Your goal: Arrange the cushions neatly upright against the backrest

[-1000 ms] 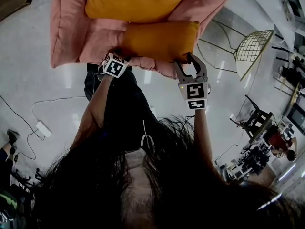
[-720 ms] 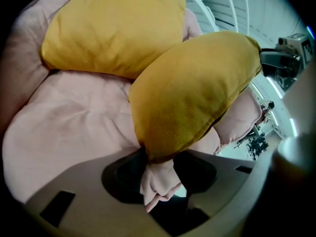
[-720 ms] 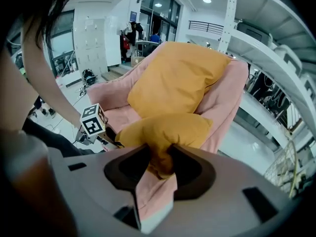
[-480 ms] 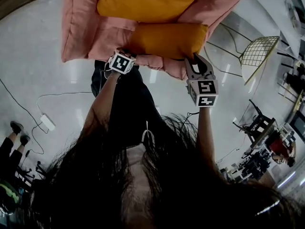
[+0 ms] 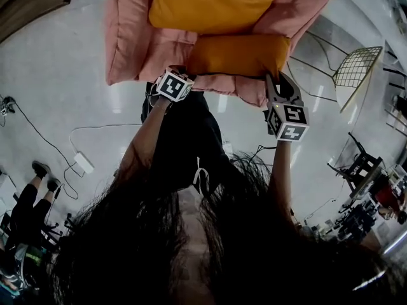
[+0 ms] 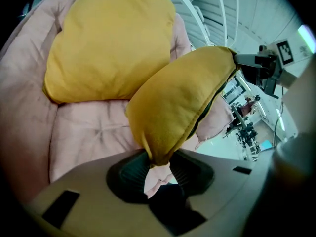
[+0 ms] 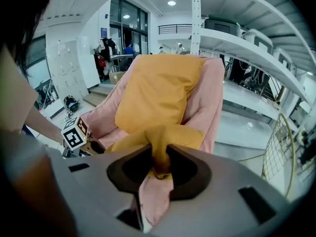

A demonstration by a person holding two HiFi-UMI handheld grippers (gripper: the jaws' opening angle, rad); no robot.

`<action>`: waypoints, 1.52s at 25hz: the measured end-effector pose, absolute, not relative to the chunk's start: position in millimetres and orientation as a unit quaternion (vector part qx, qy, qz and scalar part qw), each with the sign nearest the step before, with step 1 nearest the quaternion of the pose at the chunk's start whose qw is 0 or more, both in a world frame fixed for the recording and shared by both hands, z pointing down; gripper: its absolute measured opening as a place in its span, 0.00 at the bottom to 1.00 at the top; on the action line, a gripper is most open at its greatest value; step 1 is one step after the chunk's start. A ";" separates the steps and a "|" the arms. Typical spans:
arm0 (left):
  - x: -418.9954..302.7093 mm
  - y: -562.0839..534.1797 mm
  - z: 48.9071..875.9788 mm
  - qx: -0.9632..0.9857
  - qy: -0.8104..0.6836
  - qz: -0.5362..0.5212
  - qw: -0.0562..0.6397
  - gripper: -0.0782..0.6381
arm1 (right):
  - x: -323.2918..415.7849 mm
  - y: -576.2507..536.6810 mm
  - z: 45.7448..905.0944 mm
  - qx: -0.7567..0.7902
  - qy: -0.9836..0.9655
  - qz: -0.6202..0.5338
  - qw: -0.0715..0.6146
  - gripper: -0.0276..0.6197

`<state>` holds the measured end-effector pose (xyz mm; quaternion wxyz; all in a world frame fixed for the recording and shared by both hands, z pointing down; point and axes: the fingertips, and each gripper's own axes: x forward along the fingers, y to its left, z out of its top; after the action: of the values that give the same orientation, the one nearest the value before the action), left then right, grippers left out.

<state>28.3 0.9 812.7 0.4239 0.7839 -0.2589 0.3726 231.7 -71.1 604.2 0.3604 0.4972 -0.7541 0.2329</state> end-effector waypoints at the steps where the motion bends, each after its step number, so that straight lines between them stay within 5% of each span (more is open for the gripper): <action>1: 26.7 2.7 808.6 0.787 -0.254 0.371 0.423 0.30 | 231.8 -69.5 602.7 0.500 -0.752 0.238 0.358 0.20; 17: -109.7 -27.5 721.0 0.789 -0.239 0.465 0.323 0.29 | 171.4 -39.1 642.6 0.517 -0.698 0.454 0.200 0.20; 26: -129.4 -53.4 706.1 0.773 -0.202 0.478 0.364 0.29 | 161.5 -36.1 702.2 0.514 -0.603 0.586 0.171 0.20; 38: -120.9 -120.1 737.2 0.747 -0.346 0.365 0.435 0.29 | 179.7 -112.6 733.3 0.534 -0.606 0.574 0.136 0.20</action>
<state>-120.9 -120.1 737.2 0.4346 0.7472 -0.3455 0.3653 179.7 -112.6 733.3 0.1355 0.5344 -0.6058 0.5737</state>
